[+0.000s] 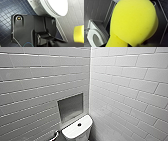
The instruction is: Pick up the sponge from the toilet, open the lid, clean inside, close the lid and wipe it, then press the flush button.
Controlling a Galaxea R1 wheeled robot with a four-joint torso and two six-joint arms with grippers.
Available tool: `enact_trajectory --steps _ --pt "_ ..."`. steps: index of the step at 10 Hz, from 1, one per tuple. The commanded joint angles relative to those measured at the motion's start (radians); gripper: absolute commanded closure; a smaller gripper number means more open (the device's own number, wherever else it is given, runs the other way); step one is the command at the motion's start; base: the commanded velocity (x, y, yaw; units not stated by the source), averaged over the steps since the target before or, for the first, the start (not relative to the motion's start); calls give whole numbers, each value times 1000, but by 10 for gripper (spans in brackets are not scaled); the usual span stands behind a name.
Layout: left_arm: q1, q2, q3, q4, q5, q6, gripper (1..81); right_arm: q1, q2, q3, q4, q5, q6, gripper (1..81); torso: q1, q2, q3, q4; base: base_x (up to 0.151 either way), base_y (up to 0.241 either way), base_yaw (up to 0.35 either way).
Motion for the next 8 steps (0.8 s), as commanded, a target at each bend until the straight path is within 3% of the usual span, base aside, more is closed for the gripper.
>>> enact_trajectory --steps 1,4,8 --pt "60 147 -191 35 -55 2 811 44 -7 21 7 -55 3 811 0 0 0 0 0 0 0" --pt "103 278 -424 30 -75 2 811 46 -4 13 9 -55 6 811 0 0 0 0 0 0 0" --pt "139 390 -567 36 -69 5 811 35 23 -18 1 -55 6 811 -1 -1 1 0 0 0 0"
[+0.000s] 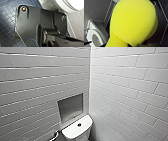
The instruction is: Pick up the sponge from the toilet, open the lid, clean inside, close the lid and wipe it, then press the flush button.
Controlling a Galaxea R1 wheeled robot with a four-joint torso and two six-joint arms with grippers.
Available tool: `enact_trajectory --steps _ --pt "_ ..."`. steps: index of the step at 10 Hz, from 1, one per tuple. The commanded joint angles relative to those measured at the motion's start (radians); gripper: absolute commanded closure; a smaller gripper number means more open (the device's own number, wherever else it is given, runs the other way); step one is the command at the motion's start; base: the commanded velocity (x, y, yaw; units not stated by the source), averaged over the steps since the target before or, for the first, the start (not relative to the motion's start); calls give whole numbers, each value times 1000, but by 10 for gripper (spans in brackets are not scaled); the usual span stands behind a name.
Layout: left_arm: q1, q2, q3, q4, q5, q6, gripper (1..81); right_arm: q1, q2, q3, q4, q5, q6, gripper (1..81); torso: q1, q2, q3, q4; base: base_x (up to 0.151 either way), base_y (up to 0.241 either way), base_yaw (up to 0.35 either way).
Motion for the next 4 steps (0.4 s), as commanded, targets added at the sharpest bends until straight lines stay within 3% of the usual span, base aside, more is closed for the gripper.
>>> enact_trajectory --steps 1,4 --pt "11 107 -172 17 43 7 811 35 22 -26 2 -57 5 811 0 0 0 0 0 0 0" --pt "25 260 -387 22 47 8 811 16 64 -91 4 -57 5 811 0 0 0 0 0 0 0"
